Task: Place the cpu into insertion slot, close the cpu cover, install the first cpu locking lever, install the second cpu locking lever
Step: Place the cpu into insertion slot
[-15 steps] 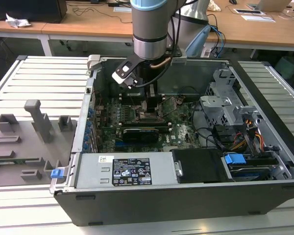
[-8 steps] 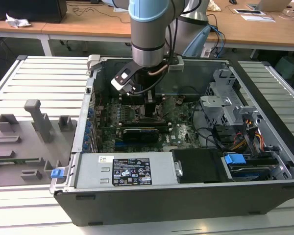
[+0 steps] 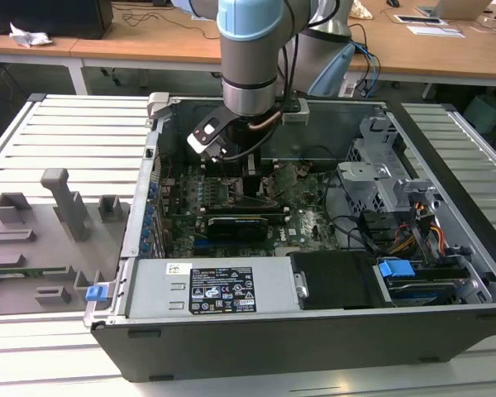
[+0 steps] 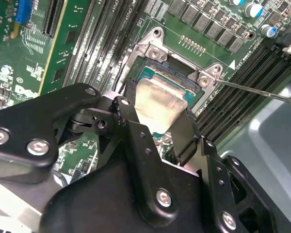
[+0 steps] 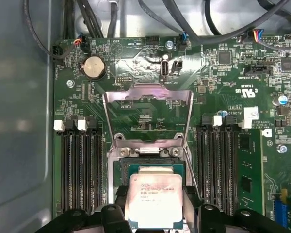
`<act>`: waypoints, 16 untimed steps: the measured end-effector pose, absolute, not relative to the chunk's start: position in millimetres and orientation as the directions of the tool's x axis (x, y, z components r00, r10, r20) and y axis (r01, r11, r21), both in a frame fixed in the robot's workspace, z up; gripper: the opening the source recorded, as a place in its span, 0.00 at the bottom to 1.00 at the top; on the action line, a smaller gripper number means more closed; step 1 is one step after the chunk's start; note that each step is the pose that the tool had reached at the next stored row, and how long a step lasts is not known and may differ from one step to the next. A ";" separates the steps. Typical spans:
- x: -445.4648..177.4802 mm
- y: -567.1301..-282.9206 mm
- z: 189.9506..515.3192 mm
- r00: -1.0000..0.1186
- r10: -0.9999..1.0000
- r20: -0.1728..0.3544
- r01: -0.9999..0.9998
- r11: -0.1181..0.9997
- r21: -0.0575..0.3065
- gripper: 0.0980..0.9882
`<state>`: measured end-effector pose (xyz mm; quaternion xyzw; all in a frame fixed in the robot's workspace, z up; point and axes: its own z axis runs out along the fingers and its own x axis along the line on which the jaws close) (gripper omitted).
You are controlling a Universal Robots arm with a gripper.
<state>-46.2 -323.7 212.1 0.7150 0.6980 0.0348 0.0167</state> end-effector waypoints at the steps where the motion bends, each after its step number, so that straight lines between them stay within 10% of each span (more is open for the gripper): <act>1: -45.8 -323.2 211.0 0.023 0.999 0.027 0.997 -0.025 0.072 0.48; 16: -45.9 -321.2 202.2 0.013 1.000 0.026 0.997 -0.015 0.071 0.48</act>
